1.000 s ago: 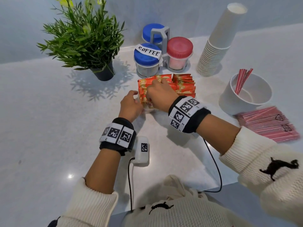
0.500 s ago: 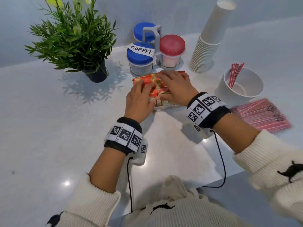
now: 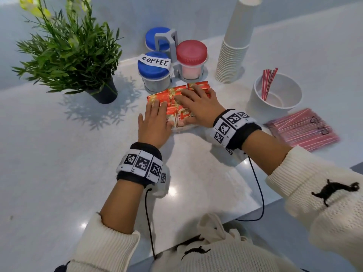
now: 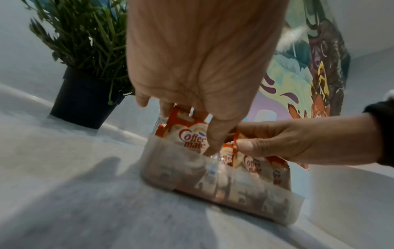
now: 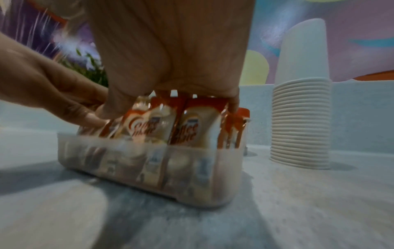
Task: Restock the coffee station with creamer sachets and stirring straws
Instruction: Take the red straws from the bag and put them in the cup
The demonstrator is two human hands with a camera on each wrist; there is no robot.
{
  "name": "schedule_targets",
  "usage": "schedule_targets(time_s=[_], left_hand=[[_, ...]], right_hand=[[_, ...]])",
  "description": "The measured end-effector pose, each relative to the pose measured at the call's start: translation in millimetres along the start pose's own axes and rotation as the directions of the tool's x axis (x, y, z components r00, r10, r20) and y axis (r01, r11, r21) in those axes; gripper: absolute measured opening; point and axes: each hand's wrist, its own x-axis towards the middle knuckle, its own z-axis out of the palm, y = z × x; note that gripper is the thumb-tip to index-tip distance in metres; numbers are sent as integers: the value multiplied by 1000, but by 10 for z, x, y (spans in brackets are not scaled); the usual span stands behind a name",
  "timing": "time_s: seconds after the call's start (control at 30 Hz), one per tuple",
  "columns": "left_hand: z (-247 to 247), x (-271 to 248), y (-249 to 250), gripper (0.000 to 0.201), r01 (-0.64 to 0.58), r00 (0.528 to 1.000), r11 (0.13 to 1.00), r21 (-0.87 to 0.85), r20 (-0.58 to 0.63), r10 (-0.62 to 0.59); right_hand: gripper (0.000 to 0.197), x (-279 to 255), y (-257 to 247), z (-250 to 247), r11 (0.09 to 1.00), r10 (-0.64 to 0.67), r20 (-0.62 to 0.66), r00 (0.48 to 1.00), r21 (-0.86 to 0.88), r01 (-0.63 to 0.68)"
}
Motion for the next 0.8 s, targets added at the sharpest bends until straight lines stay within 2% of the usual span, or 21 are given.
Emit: schedule_targets(time_s=[0.1,0.17,0.27,0.37,0.43,0.57,0.67,0.73,0.8], left_hand=[[-105,-20,107,62,15,998,997,-81,-59,-20],[-198,-23,246,59,-13,989,992,-125,-145,-5],[-338,-18,513,51,-103,959,976,-192,-281,46],[-383,-3,905,42,-193,947,920,-341,-310,84],[-350,5,1203,35,-280,936,869,-408,-315,154],[-162,-14,1786,26,-334,941,816,-472,-222,256],[70,-53,2217,22,-328,944,797,-507,-144,297],[258,-79,2463,23,-302,942,797,-522,-37,333],[435,-89,2651,24,-299,933,832,-468,40,358]], right_hand=[[73,-82,106,-123,982,13,-101,995,190,7],[66,-184,228,-239,942,30,-203,979,333,40],[56,-379,421,-417,873,96,-365,926,479,98],[47,-664,706,-551,853,198,-459,866,516,78],[44,-860,937,-590,832,275,-490,827,552,50],[38,-1238,1401,-545,795,396,-452,799,604,-53],[32,-1547,1791,-402,755,496,-359,791,629,-188],[28,-1745,2025,-277,695,582,-278,764,658,-290],[25,-1901,2211,-140,639,645,-207,736,674,-370]])
